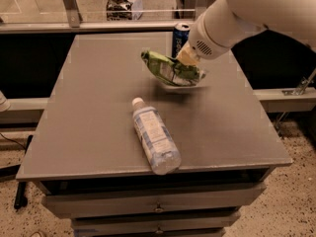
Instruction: Move green jalapeno chip bag near blue plastic bottle
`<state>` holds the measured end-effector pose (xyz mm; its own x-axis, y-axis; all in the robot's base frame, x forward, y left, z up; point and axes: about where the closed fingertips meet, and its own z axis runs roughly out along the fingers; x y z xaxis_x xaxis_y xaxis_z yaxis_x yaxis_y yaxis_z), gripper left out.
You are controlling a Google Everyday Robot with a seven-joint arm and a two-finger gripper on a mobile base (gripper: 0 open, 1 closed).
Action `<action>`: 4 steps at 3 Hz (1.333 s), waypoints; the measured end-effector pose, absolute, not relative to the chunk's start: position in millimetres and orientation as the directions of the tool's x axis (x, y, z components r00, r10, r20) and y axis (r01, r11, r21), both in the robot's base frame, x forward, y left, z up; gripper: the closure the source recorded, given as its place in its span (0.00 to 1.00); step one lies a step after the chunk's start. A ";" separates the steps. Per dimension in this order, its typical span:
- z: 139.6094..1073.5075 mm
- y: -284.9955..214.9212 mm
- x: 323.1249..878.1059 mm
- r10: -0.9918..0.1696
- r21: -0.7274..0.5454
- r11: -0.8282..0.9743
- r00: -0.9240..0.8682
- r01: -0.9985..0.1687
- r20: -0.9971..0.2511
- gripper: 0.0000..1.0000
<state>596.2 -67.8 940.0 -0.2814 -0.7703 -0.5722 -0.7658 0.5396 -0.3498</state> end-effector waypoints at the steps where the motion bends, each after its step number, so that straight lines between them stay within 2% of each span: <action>1: 917.0 -67.3 563.9 -0.742 -0.288 0.572 -0.336 -0.768 -0.579 1.00; 3: 888.5 -56.5 514.0 -0.710 -0.185 0.579 -0.379 -0.794 -0.593 1.00; 4: 892.7 -48.4 499.7 -0.703 -0.161 0.564 -0.368 -0.810 -0.609 0.81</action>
Offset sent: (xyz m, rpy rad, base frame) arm -0.0941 0.0145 -0.0689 0.1155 0.1800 -0.0209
